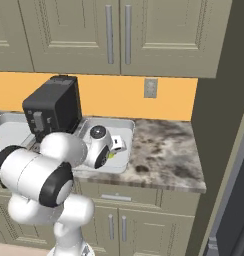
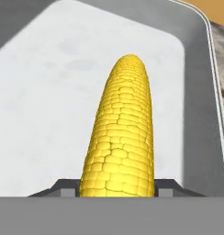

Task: Place one corn and one steak in each tupperware on the nearby counter, to pack two identical lunches.

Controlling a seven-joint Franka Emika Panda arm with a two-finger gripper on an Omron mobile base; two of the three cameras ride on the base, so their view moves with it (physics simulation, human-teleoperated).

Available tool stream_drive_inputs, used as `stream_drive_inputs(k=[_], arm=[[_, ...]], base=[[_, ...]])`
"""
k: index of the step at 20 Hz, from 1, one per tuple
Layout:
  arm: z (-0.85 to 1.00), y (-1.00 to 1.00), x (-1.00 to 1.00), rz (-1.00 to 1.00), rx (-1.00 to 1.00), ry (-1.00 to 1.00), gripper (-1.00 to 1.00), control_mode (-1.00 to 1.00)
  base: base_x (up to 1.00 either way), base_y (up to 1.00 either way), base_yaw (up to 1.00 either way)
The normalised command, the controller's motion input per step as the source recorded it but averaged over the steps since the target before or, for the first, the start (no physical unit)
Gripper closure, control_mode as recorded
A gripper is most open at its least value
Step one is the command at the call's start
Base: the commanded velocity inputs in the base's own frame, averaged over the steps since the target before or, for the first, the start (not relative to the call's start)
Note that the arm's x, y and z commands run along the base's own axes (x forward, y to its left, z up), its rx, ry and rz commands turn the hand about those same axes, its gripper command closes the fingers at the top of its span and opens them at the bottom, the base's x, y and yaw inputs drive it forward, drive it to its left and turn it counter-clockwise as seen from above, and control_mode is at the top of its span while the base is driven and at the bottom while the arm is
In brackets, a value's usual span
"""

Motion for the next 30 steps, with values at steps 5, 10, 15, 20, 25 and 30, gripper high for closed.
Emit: stream_drive_inputs(k=[5, 10, 15, 20, 25, 30], arm=[[-0.12, -0.06, 0.66, 0.00, 0.00, 0.00, -1.00, -1.00], [0.27, -0.04, 0.25, 0.00, 0.00, 0.01, -1.00, -1.00], [0.53, -0.20, -0.43, 0.00, 0.00, 0.00, -1.00, -1.00], [0.96, -0.15, -0.44, 0.00, 0.02, 0.00, -1.00, -1.00], [0.77, -0.08, -0.52, -0.07, 0.15, 0.01, -1.00, -1.00], [0.71, 0.06, -0.62, -0.04, 0.17, 0.03, -1.00, -1.00]], base=[[0.00, 0.00, 0.00], [0.00, 0.00, 0.00], [0.00, 0.00, 0.00], [0.00, 0.00, 0.00], [0.00, 0.00, 0.00], [0.00, 0.00, 0.00]])
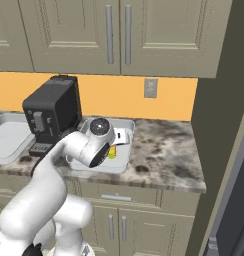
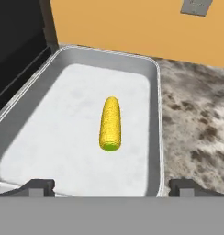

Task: Place one corn and one steak in each tupperware on the nearby counter, to pack two identical lunches.

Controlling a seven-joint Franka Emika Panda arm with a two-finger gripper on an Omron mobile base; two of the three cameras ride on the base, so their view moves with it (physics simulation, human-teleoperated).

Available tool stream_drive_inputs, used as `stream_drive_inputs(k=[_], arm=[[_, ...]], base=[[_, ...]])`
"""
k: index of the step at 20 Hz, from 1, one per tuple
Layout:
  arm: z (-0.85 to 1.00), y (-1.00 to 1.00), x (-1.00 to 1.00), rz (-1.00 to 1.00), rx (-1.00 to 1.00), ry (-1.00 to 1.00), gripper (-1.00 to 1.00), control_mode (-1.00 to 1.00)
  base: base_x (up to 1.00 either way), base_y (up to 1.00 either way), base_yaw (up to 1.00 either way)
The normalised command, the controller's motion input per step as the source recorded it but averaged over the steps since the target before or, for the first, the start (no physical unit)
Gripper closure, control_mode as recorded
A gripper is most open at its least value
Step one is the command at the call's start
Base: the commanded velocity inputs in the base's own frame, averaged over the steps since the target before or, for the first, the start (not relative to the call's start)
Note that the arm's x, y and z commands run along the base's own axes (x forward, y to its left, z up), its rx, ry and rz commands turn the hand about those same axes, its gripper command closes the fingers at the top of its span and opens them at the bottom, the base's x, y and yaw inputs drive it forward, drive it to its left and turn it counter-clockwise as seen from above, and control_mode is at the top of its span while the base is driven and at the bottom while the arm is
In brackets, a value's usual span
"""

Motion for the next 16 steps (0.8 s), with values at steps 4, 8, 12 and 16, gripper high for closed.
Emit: stream_drive_inputs(k=[4, 8, 12, 16], arm=[[0.45, 0.68, -0.59, 0.01, 0.09, 0.04, -1.00, -1.00], [0.33, 0.70, -0.74, 0.06, 0.01, 0.08, -1.00, -1.00], [0.64, 0.01, -0.65, 0.00, 0.05, 0.02, -1.00, -1.00], [0.40, 0.00, -0.70, 0.00, 0.00, -0.08, -1.00, -1.00]], base=[[0.00, 0.00, 0.00], [0.00, 0.00, 0.00], [0.00, 0.00, 0.00], [0.00, 0.00, 0.00]])
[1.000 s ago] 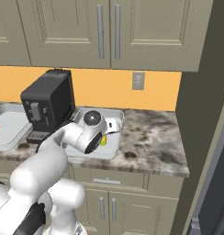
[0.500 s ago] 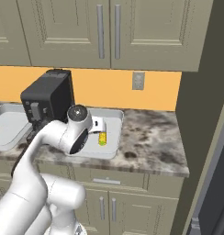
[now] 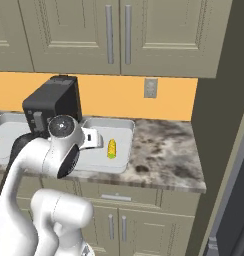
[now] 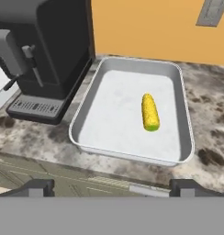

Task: Place one corn and one steak in each tupperware on the nearby counter, to pack two identical lunches.

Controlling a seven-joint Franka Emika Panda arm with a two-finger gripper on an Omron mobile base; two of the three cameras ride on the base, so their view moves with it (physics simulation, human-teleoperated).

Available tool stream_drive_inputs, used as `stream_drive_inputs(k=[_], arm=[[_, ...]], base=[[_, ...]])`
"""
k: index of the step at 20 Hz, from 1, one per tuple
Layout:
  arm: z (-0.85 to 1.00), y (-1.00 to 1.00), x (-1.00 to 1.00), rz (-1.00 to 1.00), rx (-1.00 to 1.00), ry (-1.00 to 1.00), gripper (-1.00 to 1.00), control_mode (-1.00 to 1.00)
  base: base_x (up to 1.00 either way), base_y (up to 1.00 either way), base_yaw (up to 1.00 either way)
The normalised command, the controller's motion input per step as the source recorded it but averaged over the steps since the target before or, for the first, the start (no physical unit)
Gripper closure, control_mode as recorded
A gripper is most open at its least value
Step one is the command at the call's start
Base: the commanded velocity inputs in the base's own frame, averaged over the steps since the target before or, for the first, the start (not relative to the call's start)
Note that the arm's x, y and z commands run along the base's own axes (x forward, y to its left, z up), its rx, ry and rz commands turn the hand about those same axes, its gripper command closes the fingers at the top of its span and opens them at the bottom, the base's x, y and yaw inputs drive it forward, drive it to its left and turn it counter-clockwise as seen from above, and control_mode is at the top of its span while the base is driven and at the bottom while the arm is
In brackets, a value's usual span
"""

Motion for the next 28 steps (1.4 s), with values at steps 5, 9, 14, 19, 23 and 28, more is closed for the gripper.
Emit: stream_drive_inputs(k=[5, 9, 14, 19, 23, 28], arm=[[0.33, 0.03, -0.61, 0.00, 0.00, -0.09, -1.00, -1.00], [0.07, 0.00, -0.43, 0.00, 0.00, -0.01, -1.00, 1.00], [0.00, 0.00, 0.00, 0.00, 0.00, 0.00, -1.00, 1.00], [0.00, 0.00, 0.00, 0.00, 0.00, 0.00, -1.00, 1.00], [0.00, 0.00, 0.00, 0.00, 0.00, 0.00, -1.00, 1.00], [0.00, 0.00, 0.00, 0.00, 0.00, 0.00, -1.00, 1.00]], base=[[0.00, 0.00, 0.00], [-0.23, -0.02, 0.00], [-1.00, -0.62, -0.04], [-0.59, -0.99, 0.00], [-0.77, -0.74, 0.00], [-0.73, -0.74, 0.00]])
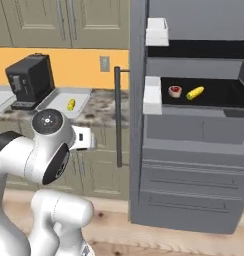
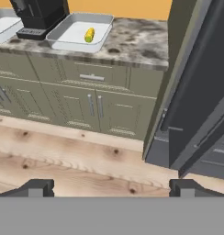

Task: Place one corn and one steak in each tupperware on the nearby counter, to pack two identical lunches.

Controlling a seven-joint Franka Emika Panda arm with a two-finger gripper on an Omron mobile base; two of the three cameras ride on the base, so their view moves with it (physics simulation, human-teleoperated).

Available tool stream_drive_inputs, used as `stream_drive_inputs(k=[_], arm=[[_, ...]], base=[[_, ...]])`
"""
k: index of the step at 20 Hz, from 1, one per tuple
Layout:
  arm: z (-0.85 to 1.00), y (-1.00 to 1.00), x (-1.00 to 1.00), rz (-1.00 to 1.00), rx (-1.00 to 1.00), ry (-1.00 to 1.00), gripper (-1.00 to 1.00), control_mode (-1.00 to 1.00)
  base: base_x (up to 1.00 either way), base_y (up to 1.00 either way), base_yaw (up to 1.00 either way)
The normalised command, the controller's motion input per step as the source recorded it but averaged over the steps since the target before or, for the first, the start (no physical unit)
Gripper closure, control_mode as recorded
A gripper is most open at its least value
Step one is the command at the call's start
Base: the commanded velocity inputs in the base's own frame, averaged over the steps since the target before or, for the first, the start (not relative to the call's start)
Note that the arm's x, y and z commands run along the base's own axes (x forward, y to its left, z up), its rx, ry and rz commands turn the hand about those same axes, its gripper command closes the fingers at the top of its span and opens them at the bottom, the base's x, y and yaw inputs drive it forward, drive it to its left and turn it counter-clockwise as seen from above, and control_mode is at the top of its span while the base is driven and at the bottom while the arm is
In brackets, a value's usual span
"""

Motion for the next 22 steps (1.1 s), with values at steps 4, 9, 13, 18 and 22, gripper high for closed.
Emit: stream_drive_inputs(k=[4, 9, 13, 18, 22], arm=[[0.00, 0.00, 0.00, 0.00, 0.00, 0.00, -1.00, 1.00], [0.00, 0.00, 0.00, 0.00, 0.00, 0.00, -1.00, 1.00], [0.00, 0.00, 0.00, 0.00, 0.00, 0.00, -1.00, 1.00], [0.00, 0.00, 0.00, 0.00, 0.00, 0.00, -1.00, 1.00], [0.00, 0.00, 0.00, 0.00, 0.00, 0.00, -1.00, 1.00]], base=[[-0.08, -0.87, 0.00], [0.00, -0.84, 0.00], [0.00, -0.79, 0.00], [0.00, -0.59, 0.00], [0.01, -0.32, 0.01]])
